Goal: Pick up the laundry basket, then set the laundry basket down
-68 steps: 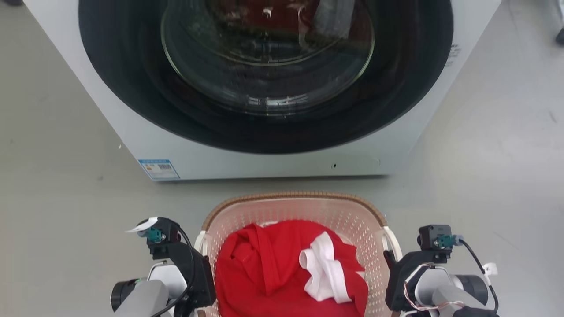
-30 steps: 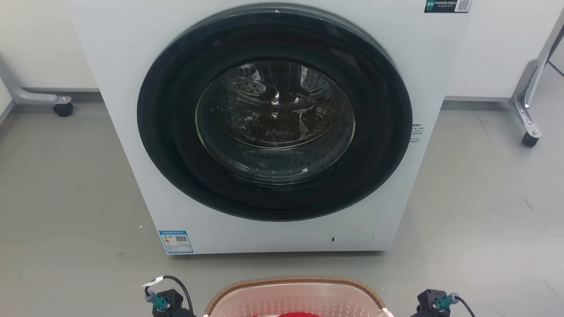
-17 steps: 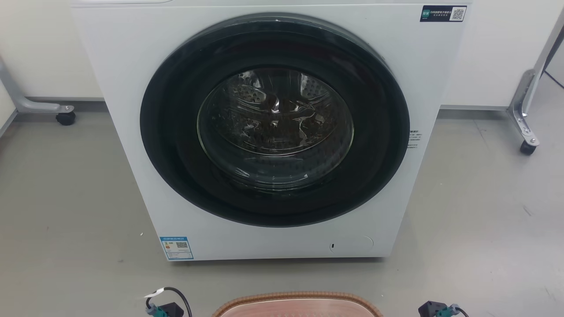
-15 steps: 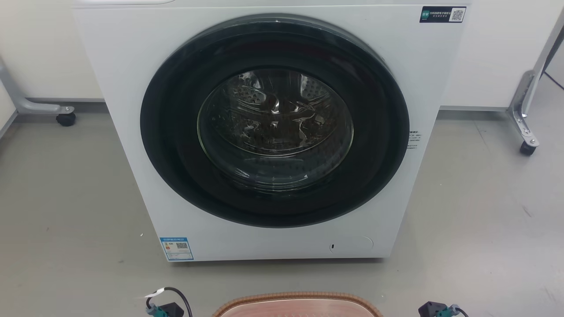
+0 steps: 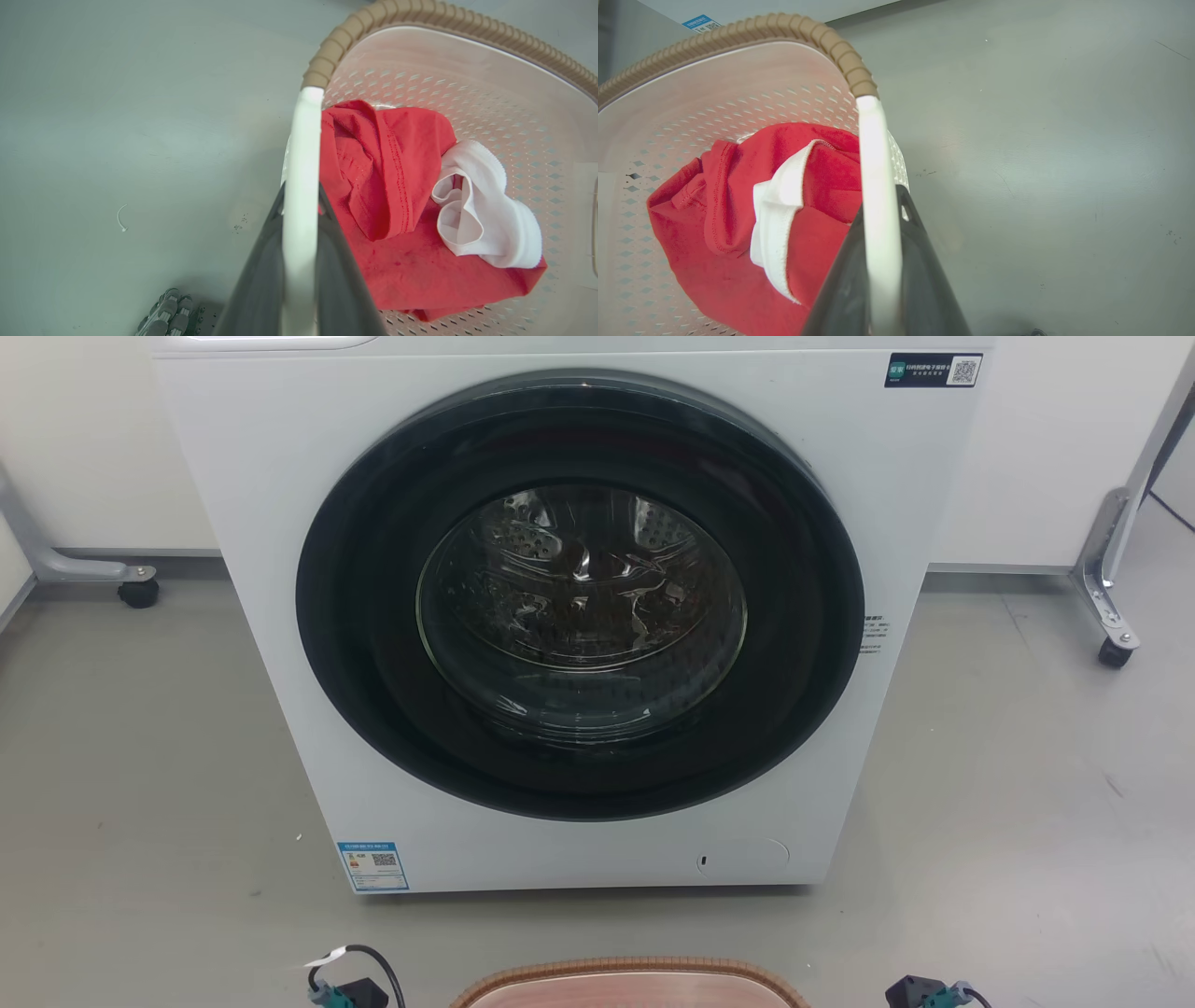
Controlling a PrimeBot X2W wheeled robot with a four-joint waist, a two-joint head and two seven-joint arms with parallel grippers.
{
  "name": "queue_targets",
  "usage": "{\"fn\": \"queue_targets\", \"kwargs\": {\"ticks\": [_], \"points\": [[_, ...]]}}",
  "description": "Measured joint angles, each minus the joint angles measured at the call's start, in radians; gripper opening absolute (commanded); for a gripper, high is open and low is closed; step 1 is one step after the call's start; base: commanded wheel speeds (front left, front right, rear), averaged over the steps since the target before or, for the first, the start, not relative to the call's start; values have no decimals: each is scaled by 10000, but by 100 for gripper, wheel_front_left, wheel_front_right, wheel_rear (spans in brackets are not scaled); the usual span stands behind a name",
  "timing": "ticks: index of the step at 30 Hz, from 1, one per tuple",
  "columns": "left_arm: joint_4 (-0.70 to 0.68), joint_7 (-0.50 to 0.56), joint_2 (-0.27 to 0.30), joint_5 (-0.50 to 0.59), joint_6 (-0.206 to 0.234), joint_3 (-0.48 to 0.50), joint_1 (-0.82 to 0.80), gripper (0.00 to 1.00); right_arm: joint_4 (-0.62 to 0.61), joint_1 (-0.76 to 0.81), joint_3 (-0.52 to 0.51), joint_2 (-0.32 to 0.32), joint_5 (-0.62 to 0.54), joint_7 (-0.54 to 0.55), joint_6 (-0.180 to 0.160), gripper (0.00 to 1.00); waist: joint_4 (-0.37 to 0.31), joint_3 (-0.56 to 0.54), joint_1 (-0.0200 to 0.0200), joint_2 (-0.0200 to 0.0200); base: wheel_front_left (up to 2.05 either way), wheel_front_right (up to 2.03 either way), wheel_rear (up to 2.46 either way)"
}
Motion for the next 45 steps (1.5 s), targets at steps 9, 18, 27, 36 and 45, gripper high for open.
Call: {"fn": "queue_targets", "kwargs": {"ticks": [9,18,27,36,45], "points": [[-61,13,10,-77,84,-157,108,0,12,0,98,-4,86,10,-13,0,4,-14,0,0,0,0,0],[-119,84,19,-215,119,-293,108,0,19,0,155,-10,180,10,-54,0,28,-51,0,0,0,0,0],[-121,86,27,-334,201,-407,107,0,31,-1,213,-10,267,12,-54,0,49,-70,0,0,0,0,0],[-123,86,27,-349,215,-485,108,0,52,-1,244,-10,416,10,-56,0,20,-56,0,0,0,0,0],[-125,35,27,-596,303,-514,107,0,50,-6,286,-10,454,-13,-82,0,2,14,0,0,0,0,0]]}}
